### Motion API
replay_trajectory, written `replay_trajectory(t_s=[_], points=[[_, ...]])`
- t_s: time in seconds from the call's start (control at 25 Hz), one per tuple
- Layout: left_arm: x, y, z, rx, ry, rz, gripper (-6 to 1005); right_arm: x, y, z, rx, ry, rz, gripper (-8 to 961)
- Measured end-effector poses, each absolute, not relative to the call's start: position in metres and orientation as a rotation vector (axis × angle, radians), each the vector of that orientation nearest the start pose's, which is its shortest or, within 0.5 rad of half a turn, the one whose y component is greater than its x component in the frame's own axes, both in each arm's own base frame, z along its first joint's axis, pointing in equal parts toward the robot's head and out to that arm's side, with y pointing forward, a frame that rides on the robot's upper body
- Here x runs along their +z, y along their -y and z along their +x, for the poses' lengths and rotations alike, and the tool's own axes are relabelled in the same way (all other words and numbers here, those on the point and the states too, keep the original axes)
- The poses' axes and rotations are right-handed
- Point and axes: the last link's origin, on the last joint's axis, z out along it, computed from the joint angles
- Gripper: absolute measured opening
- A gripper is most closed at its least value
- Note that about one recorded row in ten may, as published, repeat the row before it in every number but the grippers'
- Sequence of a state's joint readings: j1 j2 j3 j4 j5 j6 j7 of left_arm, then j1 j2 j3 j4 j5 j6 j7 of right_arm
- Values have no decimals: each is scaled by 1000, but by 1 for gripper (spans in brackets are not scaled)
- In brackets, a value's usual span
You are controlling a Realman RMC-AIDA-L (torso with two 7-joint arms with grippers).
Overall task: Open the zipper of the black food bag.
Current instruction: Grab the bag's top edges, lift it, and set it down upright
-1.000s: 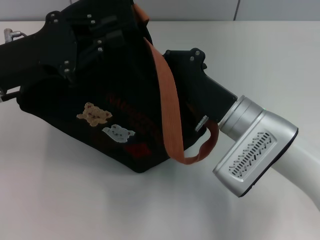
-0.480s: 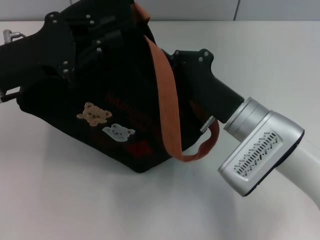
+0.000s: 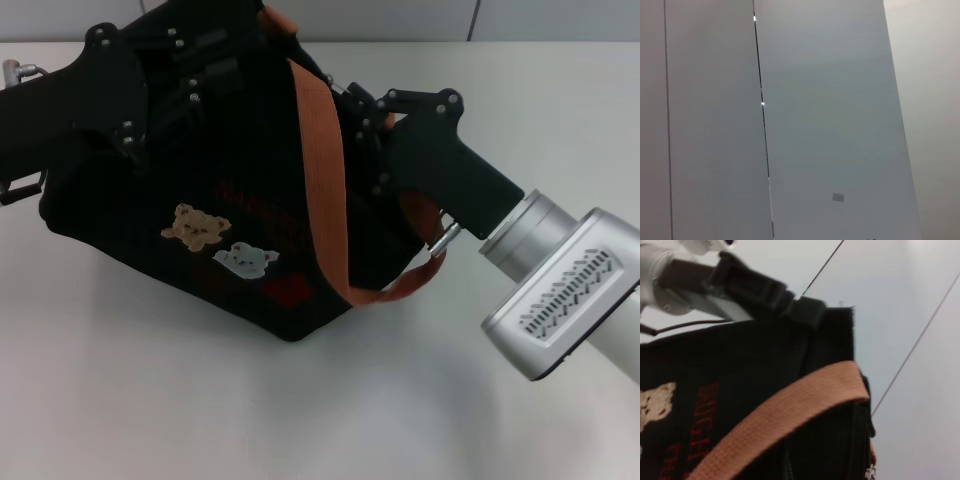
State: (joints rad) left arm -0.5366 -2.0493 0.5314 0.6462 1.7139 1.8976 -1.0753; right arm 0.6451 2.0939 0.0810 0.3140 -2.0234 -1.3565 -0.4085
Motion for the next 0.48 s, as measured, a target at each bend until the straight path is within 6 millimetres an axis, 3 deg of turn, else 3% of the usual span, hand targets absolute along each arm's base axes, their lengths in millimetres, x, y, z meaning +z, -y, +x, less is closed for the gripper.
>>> replay_trajectory(t_s=[0.48], points=[[60,-318,-225,-1222,19,-2513,186,-96,-315,195,779,373,-2005,-2]])
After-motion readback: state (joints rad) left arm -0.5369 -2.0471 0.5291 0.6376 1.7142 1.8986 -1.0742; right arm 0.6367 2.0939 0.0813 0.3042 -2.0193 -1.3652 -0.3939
